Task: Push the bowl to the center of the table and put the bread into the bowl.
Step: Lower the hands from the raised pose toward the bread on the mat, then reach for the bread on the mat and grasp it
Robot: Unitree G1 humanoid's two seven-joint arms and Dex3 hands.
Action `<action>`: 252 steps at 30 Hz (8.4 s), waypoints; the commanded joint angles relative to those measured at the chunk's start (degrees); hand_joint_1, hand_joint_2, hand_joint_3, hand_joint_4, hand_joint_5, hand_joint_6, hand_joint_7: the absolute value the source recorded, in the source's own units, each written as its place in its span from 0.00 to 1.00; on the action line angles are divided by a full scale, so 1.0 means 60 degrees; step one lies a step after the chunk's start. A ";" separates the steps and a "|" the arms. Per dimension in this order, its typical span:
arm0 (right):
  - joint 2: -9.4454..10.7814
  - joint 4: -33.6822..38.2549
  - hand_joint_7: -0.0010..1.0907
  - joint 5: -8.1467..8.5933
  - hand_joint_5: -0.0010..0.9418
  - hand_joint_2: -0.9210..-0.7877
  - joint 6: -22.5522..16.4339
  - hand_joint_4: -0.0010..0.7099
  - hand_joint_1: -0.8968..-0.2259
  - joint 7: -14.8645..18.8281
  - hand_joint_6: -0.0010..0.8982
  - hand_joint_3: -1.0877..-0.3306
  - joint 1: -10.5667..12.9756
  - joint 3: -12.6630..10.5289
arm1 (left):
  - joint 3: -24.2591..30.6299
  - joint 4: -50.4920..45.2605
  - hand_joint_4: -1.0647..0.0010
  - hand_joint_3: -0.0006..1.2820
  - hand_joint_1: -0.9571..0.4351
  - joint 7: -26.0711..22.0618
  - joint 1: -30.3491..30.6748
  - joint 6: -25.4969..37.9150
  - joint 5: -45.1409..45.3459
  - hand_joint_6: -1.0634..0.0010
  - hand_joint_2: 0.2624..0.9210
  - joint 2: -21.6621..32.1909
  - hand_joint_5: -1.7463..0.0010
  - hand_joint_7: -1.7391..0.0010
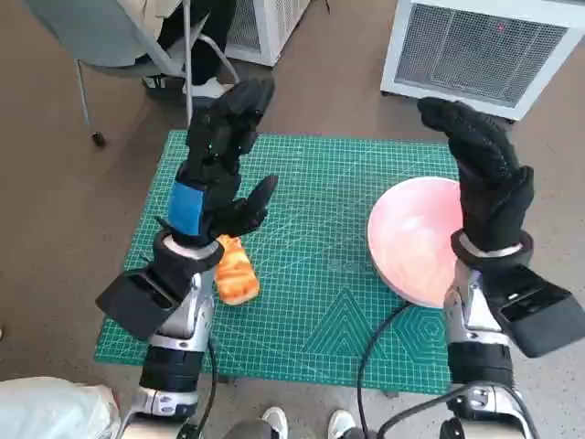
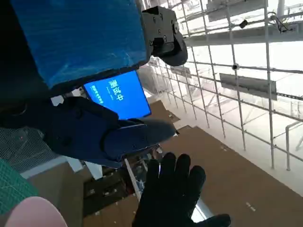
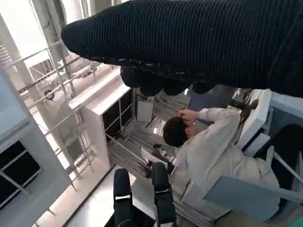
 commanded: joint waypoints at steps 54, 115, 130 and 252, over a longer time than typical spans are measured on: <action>-0.1856 0.3625 0.11 -0.1630 0.00 0.00 -0.1222 0.46 0.47 -0.2917 0.29 0.34 0.0599 -0.2135 | -0.0038 -0.0220 0.87 0.38 0.45 0.0028 0.0267 0.0258 0.0025 1.00 0.99 0.0114 0.85 0.59; -0.0221 0.7708 0.08 -0.0799 0.00 0.00 0.3021 0.40 0.53 -0.2654 0.32 0.38 -0.0930 -0.2628 | 0.0416 -0.0334 0.86 0.34 0.44 -0.0038 0.0700 0.0133 -0.0001 1.00 1.00 0.0558 0.86 0.59; 0.0358 0.7748 0.09 -0.0869 0.01 0.00 0.3465 0.43 0.55 -0.2828 0.35 0.39 -0.1635 -0.2532 | 0.0583 -0.0207 0.81 0.33 0.44 0.0205 0.0826 -0.0095 0.0202 0.99 1.00 0.0640 0.91 0.60; -0.0168 0.3317 0.08 0.0807 0.00 0.00 -0.1140 0.49 0.43 0.1510 0.36 0.43 -0.0752 -0.1124 | -0.4780 0.6901 0.46 0.02 0.63 -0.2863 -0.2687 -0.1663 0.6856 0.38 0.89 0.5004 0.98 0.97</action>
